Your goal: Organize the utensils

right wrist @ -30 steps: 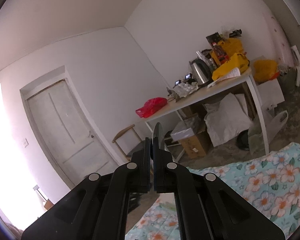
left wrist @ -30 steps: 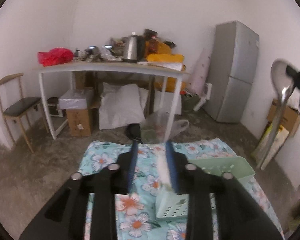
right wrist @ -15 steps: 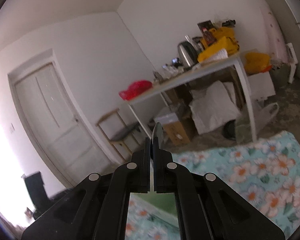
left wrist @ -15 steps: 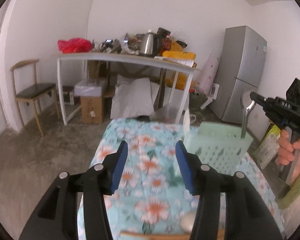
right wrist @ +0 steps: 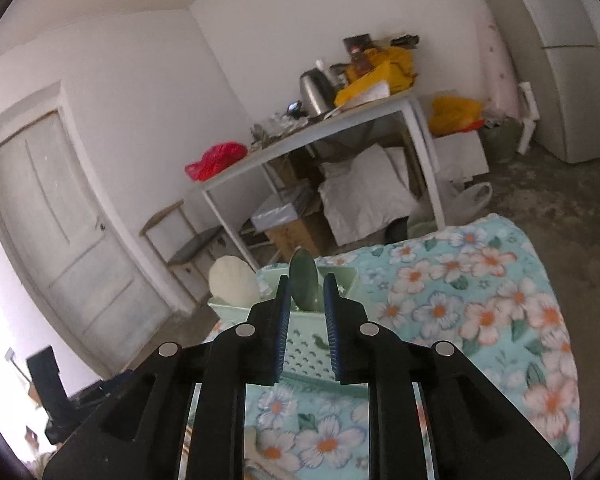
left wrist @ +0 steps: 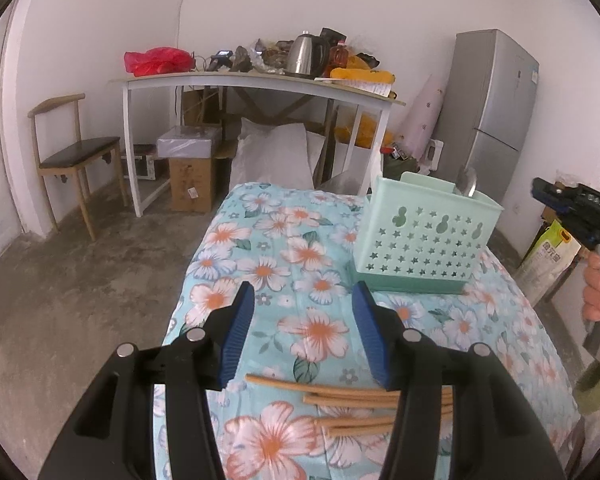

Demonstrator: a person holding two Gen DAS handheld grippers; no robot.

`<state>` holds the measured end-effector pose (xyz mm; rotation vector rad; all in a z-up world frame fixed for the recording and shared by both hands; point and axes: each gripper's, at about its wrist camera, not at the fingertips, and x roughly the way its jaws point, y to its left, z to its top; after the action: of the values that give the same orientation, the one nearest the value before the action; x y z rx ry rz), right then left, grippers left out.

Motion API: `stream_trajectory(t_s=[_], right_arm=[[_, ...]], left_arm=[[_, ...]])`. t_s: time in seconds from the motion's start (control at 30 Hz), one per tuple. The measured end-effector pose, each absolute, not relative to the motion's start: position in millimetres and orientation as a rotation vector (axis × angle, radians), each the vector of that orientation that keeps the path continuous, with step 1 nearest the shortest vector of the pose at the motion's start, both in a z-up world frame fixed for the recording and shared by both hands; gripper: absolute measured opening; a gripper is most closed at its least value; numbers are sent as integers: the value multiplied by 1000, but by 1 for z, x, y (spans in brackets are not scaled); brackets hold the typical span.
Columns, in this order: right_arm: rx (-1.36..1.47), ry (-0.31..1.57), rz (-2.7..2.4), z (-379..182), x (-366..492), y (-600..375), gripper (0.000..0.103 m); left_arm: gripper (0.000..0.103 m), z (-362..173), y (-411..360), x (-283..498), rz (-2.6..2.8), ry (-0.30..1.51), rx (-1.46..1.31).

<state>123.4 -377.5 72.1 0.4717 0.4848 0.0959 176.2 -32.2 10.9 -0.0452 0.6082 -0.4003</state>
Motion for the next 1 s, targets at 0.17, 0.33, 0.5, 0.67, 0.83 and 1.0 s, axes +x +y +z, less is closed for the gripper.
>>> stream_trajectory(t_s=[0.17, 0.33, 0.5, 0.67, 0.83, 1.0], right_arm=[[527, 493, 75, 67, 90, -371, 21], [542, 643, 88, 30, 69, -337, 24], [490, 793, 97, -5, 66, -297, 28], [370, 880, 111, -18, 80, -268, 33], [253, 912, 120, -21, 87, -251, 39], [185, 928, 111, -25, 96, -245, 39]], left_arm=[[49, 13, -31, 172, -418, 623, -66], [49, 3, -41, 172, -474, 675, -80], [49, -11, -60, 181, -514, 740, -58], [44, -28, -72, 193, -538, 802, -44], [38, -42, -76, 198, -556, 841, -39], [38, -48, -79, 190, -594, 835, 19]])
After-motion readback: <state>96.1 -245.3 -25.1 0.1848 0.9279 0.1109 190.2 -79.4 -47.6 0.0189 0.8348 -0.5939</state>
